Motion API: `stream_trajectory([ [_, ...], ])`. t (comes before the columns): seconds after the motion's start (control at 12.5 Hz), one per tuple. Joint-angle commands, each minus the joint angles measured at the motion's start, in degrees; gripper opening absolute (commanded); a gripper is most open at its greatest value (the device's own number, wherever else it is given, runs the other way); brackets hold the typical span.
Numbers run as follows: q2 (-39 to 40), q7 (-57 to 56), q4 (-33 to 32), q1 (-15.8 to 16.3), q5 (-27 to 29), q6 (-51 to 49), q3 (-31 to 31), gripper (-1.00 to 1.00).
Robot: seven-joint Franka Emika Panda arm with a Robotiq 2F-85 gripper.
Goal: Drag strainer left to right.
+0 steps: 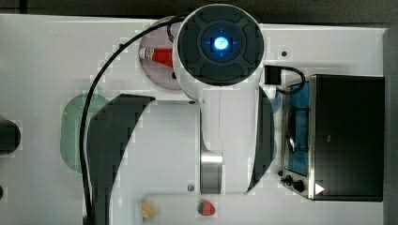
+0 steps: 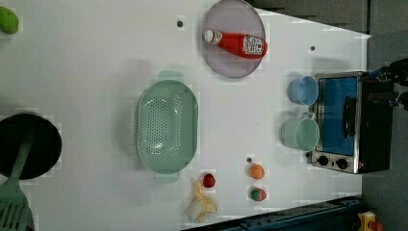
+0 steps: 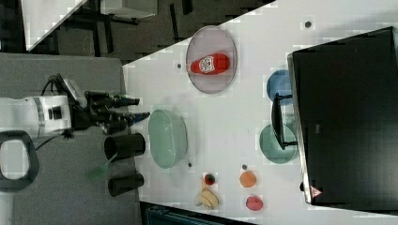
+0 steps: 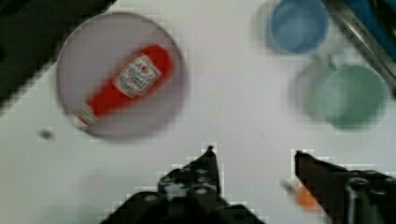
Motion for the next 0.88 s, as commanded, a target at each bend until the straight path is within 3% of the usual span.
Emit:
stream_trajectory([
  [0.08, -31.81, 9.63, -17.29, -1.21, -0.90, -13.89, -1.50, 0.59],
  [0.24, -31.81, 9.63, -17.28, -1.16, -0.89, -13.48, -1.35, 1.00],
  [0.56, -29.81, 9.63, -17.29, 0.55, -0.15, -8.54, 3.62, 1.00],
  [0.88, -23.26, 10.75, -17.30, 1.92, -0.15, -1.74, 14.95, 1.00],
])
